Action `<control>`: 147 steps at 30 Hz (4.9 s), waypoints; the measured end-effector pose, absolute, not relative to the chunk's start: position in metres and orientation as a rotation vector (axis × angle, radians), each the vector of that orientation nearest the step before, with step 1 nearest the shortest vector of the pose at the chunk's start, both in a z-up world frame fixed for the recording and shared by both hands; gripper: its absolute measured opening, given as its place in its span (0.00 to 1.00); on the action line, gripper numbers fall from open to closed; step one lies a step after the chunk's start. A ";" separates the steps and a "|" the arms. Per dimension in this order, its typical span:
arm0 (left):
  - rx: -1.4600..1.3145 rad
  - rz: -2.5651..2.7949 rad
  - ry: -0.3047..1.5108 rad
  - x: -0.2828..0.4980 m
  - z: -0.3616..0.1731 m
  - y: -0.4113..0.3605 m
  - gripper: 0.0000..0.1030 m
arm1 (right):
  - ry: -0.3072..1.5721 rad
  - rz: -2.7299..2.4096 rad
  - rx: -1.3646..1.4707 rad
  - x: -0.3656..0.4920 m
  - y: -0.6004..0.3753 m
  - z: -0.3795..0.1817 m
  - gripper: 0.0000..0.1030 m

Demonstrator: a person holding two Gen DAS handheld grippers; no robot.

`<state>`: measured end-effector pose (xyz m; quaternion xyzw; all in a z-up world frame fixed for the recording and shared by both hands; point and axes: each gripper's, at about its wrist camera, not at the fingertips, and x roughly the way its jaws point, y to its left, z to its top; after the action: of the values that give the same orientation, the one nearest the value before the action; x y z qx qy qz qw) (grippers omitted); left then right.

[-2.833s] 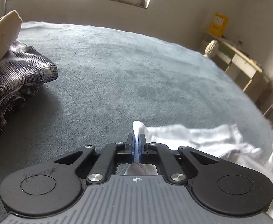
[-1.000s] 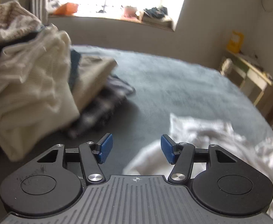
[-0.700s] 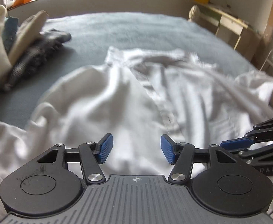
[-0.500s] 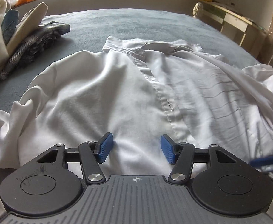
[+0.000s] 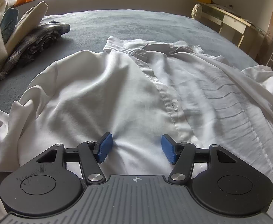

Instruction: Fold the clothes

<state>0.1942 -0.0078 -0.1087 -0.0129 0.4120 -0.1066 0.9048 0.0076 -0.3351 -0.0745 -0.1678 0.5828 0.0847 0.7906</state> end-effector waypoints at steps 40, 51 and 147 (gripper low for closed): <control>-0.182 -0.031 0.837 0.118 -0.042 0.111 0.65 | 1.192 0.659 -0.121 0.046 -0.213 -0.046 0.43; 0.078 0.039 0.828 0.072 -0.021 0.158 0.65 | 1.192 0.589 -0.127 0.096 -0.211 -0.042 0.41; 0.197 -0.021 0.769 0.045 -0.094 0.106 0.73 | 1.212 0.833 -0.235 0.084 -0.130 -0.086 0.30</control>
<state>0.0453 0.1057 -0.0941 0.0959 0.3745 -0.0102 0.9222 0.0842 -0.1298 -0.0865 -0.1068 0.5515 0.3792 0.7353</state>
